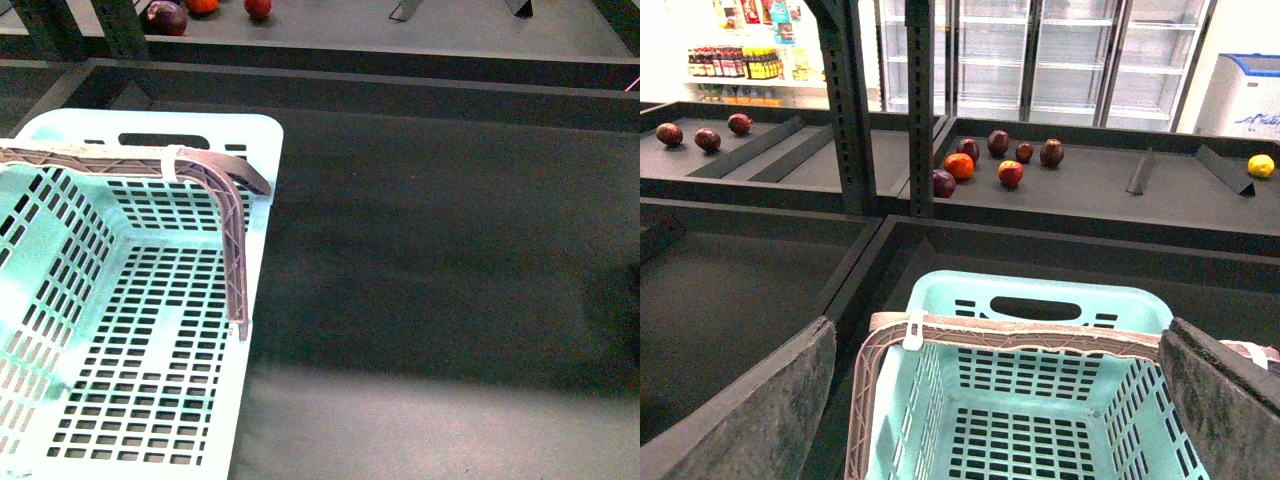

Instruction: Pick apple with right arm and hold basket with left

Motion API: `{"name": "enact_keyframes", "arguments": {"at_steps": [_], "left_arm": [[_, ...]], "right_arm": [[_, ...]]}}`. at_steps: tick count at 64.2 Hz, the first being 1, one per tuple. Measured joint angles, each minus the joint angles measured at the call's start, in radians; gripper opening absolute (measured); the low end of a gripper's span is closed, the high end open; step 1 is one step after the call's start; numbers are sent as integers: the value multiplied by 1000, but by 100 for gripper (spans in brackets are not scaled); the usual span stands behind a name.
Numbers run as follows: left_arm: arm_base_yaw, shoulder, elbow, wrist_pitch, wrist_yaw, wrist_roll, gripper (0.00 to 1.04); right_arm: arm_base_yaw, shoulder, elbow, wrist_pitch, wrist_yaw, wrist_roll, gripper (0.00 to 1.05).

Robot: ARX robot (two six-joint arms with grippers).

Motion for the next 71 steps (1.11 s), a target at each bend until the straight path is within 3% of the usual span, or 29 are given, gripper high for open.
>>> {"name": "enact_keyframes", "arguments": {"at_steps": [36, 41, 46, 56, 71], "left_arm": [[1, 4, 2, -6, 7, -5, 98], [16, 149, 103, -268, 116, -210, 98], [5, 264, 125, -343, 135, -430, 98], [-23, 529, 154, -124, 186, -803, 98], [-75, 1122, 320, 254, 196, -1189, 98]], "right_arm": [[0, 0, 0, 0, 0, 0, 96], [0, 0, 0, 0, -1, 0, 96], [0, -1, 0, 0, 0, 0, 96], [0, -1, 0, 0, 0, 0, 96], [0, -1, 0, 0, 0, 0, 96]]}}
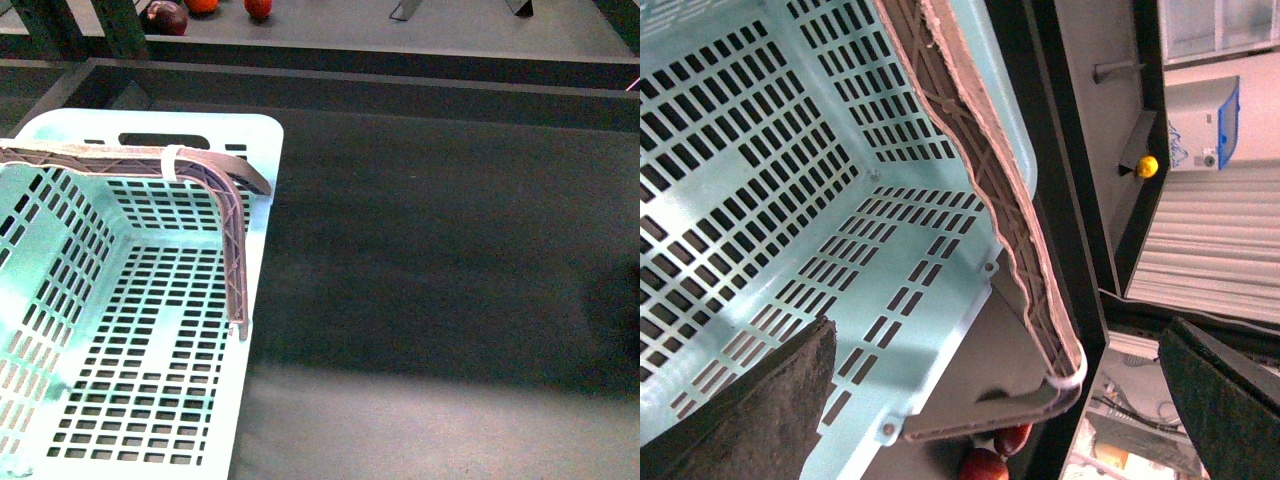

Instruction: Pick apple with right arm and hold basket with left

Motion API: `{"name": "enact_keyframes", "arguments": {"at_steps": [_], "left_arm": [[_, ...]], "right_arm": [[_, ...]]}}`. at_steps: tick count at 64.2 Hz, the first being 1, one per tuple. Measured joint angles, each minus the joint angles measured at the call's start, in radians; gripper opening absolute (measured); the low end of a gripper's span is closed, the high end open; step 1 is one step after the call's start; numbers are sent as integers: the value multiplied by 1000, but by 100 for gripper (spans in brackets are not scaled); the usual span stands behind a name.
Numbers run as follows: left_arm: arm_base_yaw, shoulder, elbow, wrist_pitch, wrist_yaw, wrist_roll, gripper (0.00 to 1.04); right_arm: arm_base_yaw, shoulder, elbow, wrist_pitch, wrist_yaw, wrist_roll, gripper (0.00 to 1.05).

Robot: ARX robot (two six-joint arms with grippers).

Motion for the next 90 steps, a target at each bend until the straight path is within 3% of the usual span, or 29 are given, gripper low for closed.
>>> {"name": "enact_keyframes", "arguments": {"at_steps": [12, 35, 68, 76, 90], "left_arm": [[56, 275, 165, 19, 2, -112, 98], [74, 461, 308, -35, -32, -135, 98], [62, 511, 346, -51, -39, -158, 16], [50, 501, 349, -64, -24, -196, 8], [16, 453, 362, -135, -35, -153, 8]], "right_arm": [[0, 0, 0, 0, 0, 0, 96], [0, 0, 0, 0, 0, 0, 96], [0, 0, 0, 0, 0, 0, 96], [0, 0, 0, 0, 0, 0, 96], [0, 0, 0, 0, 0, 0, 96]]}}
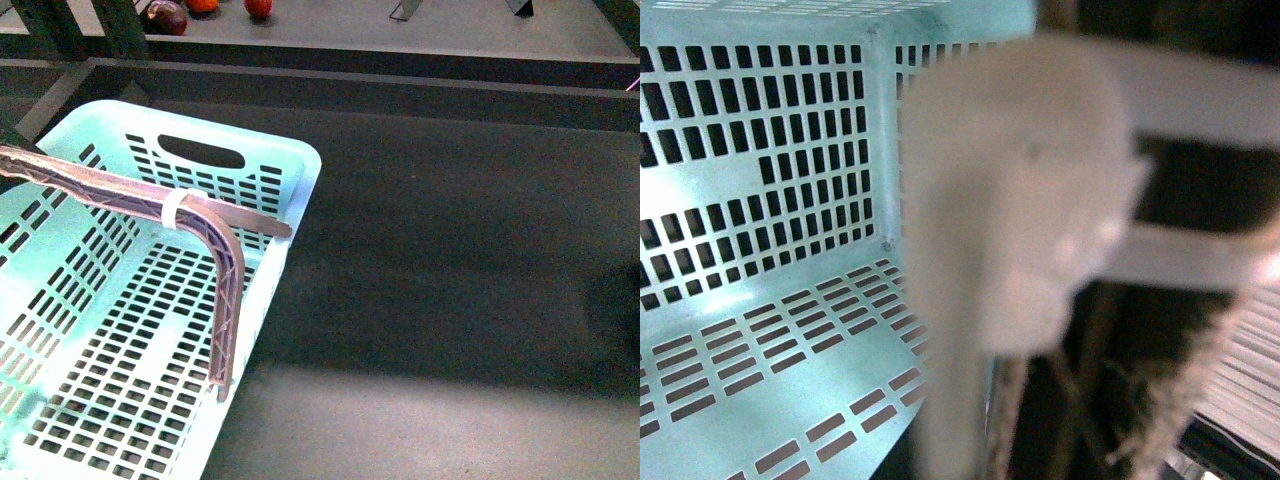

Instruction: Pick apple with right arm and hold basket with left

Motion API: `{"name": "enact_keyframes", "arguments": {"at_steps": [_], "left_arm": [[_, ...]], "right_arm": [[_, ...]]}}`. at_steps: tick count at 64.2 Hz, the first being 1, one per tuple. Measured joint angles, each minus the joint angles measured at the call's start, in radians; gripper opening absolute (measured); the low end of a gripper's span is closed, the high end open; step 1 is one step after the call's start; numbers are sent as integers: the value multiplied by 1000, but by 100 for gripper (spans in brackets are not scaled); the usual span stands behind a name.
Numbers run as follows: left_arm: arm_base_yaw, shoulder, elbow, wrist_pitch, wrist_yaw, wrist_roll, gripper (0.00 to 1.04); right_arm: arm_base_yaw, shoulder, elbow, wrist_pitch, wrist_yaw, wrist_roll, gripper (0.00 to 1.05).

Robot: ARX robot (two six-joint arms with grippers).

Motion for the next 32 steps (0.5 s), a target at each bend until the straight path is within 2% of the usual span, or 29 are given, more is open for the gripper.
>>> {"name": "enact_keyframes", "arguments": {"at_steps": [5, 14, 32], "left_arm": [[-23, -24, 17, -28, -9, 22, 7], [-129, -80, 79, -86, -44, 103, 7], [-325, -109, 183, -112, -29, 93, 7]], "right_arm": [[0, 0, 0, 0, 0, 0, 96], [0, 0, 0, 0, 0, 0, 96], [0, 0, 0, 0, 0, 0, 96]]}}
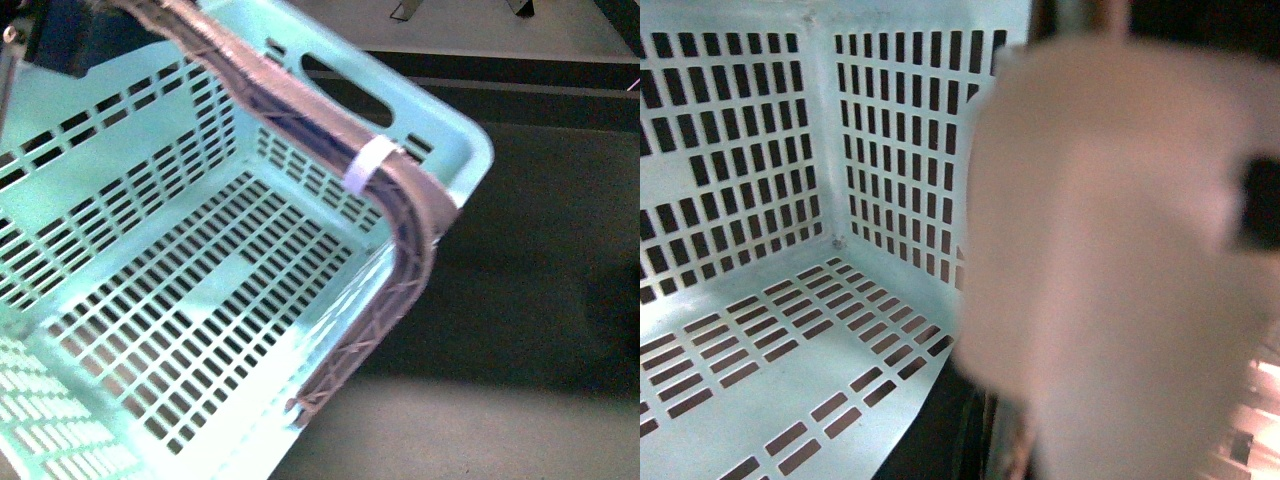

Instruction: Pick apple with right arm and hold basket with left

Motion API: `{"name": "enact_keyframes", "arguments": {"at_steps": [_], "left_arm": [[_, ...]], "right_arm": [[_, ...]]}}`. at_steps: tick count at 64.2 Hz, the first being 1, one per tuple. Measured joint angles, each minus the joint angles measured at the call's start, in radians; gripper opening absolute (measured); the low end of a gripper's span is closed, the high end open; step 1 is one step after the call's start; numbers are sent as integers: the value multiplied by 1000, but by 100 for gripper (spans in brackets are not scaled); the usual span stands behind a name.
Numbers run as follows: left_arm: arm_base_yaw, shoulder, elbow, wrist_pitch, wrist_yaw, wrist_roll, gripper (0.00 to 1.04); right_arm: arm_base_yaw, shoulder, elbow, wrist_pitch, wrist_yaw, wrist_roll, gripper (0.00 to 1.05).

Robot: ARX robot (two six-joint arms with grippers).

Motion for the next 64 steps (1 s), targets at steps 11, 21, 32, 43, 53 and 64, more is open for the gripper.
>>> {"name": "enact_keyframes", "arguments": {"at_steps": [11, 21, 32, 43, 53, 64], "left_arm": [[-135, -2, 91, -29, -39, 9, 7], [-217, -3, 126, -34, -53, 11, 7], [-275, -14, 139, -26, -53, -1, 7], [-298, -26, 149, -26, -53, -5, 7], [-298, -26, 149, -26, -62, -5, 7], [-297, -26, 149, -26, -69, -4, 7]], "right_arm": [[0, 0, 0, 0, 0, 0, 96], [0, 0, 0, 0, 0, 0, 96], [0, 0, 0, 0, 0, 0, 96], [0, 0, 0, 0, 0, 0, 96], [0, 0, 0, 0, 0, 0, 96], [0, 0, 0, 0, 0, 0, 96]]}}
